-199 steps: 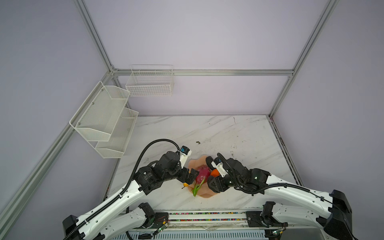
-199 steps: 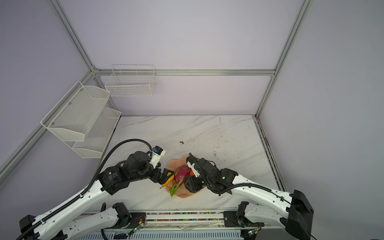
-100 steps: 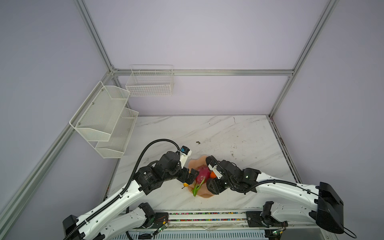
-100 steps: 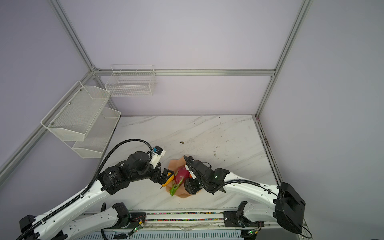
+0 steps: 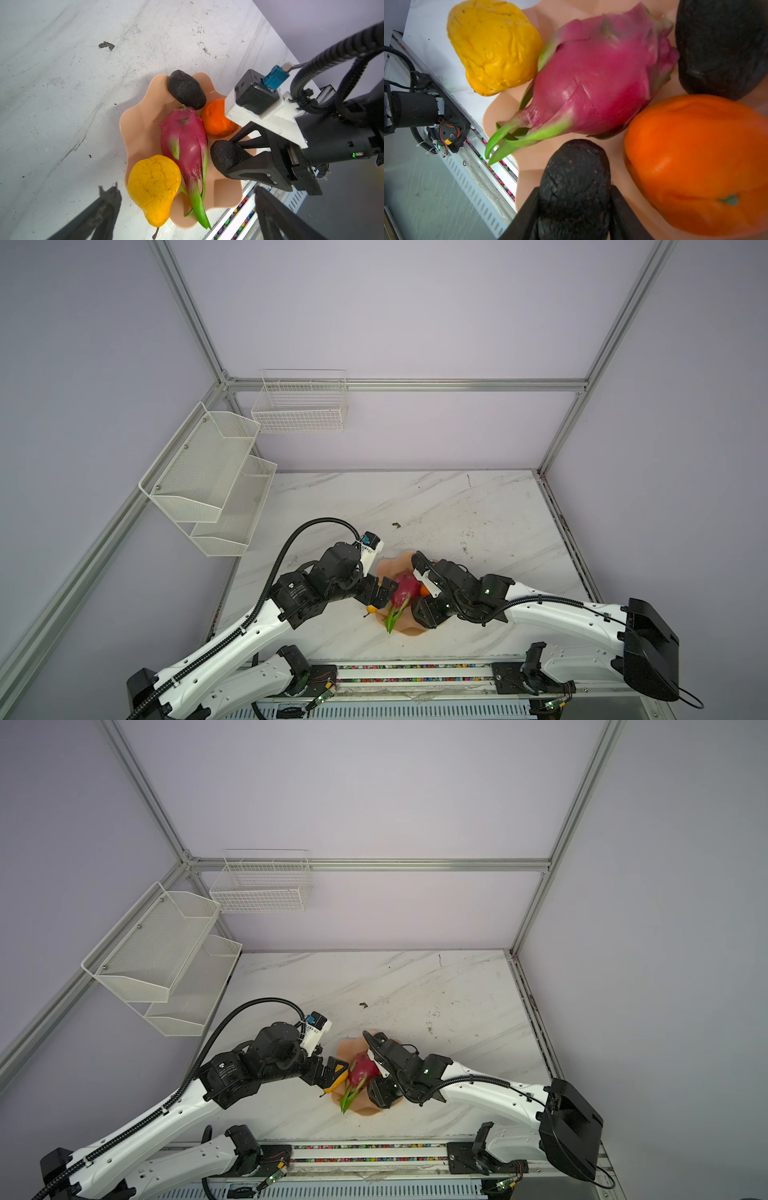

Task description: Place and organize the fake fruits in the fruit bowl

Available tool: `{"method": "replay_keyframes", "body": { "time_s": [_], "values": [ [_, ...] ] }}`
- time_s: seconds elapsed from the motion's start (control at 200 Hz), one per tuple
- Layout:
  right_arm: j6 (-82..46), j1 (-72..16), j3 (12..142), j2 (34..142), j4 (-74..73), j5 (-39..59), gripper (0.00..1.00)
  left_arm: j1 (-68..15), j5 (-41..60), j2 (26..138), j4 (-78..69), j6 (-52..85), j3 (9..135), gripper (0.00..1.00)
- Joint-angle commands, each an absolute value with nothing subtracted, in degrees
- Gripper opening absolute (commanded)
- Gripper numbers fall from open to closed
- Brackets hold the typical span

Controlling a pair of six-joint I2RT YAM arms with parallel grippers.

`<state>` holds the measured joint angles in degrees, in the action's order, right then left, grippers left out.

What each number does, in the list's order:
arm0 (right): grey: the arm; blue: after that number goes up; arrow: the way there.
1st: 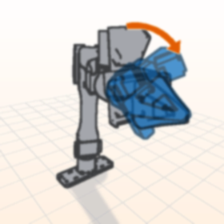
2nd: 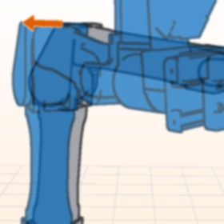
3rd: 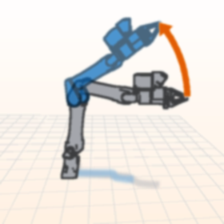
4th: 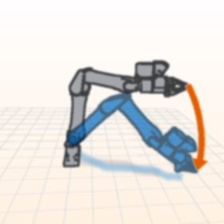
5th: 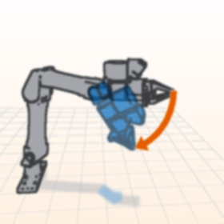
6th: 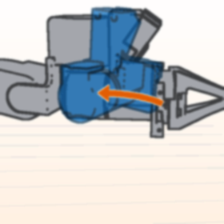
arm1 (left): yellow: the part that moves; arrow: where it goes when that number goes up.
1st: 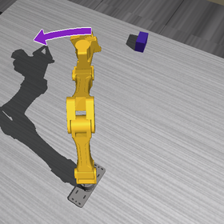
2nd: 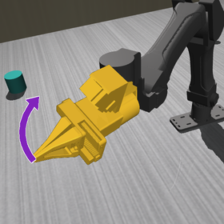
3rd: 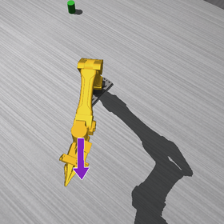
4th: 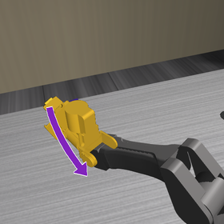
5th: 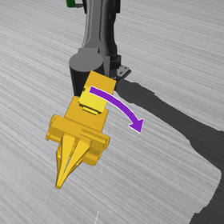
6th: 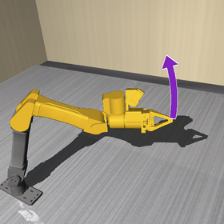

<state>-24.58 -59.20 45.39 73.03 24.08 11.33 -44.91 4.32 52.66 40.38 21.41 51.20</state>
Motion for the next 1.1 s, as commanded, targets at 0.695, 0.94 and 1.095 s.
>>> {"method": "replay_keyframes", "body": {
  "time_s": [0.695, 0.94, 1.095],
  "values": [
    [-22.8, -59.51, 53.52, 69.75, 27.15, 3.36, 0.75, -44.88, -1.33, 51.41, 38.28, 19.63, 52.97, 1.0],
    [-23.74, -40.88, 56.21, 61.85, 20.81, -11.55, 0.91, -43.73, -38.47, 47.19, 33.5, 18.91, 50.21, 1.0],
    [-23.11, -16.45, 50.22, 61.16, 6.04, -4.99, 0.97, -29.33, -42.3, 44.77, 23.35, 18.75, 41.11, 1.0]
  ]
}}
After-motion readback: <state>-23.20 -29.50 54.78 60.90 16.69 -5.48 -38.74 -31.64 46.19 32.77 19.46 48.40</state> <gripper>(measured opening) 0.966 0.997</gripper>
